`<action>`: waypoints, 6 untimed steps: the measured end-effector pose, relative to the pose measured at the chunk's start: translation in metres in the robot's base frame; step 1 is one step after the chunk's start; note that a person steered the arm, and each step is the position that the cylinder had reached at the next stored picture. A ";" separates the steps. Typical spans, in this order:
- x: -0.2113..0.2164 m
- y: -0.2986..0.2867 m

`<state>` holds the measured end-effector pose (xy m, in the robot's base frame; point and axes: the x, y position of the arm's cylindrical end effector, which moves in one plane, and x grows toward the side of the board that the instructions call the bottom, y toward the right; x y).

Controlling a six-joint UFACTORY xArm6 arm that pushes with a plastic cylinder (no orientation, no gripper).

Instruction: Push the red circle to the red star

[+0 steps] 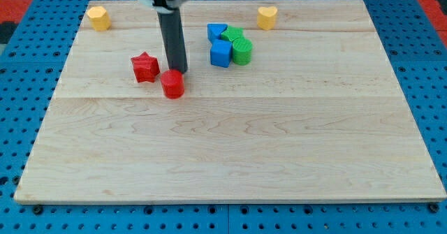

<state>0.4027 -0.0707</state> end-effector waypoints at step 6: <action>0.021 -0.046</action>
